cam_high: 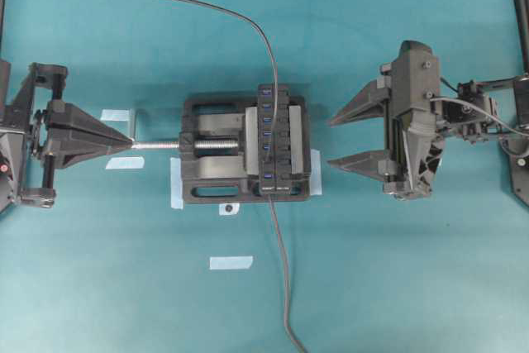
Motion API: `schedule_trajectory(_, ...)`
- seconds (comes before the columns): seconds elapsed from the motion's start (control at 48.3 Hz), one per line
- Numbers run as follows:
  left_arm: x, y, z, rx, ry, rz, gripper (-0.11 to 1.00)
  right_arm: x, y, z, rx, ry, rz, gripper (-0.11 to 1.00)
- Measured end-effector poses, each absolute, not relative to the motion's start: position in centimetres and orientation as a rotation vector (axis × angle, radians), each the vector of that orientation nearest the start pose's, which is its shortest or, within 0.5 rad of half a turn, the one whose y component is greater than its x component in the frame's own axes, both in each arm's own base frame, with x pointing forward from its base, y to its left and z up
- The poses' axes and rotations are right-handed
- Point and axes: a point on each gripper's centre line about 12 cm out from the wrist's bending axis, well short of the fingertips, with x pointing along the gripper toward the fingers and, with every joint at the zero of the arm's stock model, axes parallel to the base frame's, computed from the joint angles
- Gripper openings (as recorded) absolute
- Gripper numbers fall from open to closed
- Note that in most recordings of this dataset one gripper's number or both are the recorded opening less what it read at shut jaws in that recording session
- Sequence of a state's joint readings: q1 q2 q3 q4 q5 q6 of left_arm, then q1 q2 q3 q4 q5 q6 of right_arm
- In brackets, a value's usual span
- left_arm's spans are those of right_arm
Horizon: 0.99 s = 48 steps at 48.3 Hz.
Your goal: Insert the USB into the second port from the front of the fixed hub.
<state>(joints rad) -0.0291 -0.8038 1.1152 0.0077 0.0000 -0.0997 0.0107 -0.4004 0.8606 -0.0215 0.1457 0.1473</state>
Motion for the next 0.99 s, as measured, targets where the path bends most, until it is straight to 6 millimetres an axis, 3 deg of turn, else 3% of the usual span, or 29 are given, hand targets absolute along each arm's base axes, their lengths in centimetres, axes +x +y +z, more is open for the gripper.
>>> schedule_trajectory(0.994,22.22,-0.65,24.63,-0.138,0.322,-0.006,0.0,30.21,0.29,22.27,0.119,0.613,-0.032,0.78)
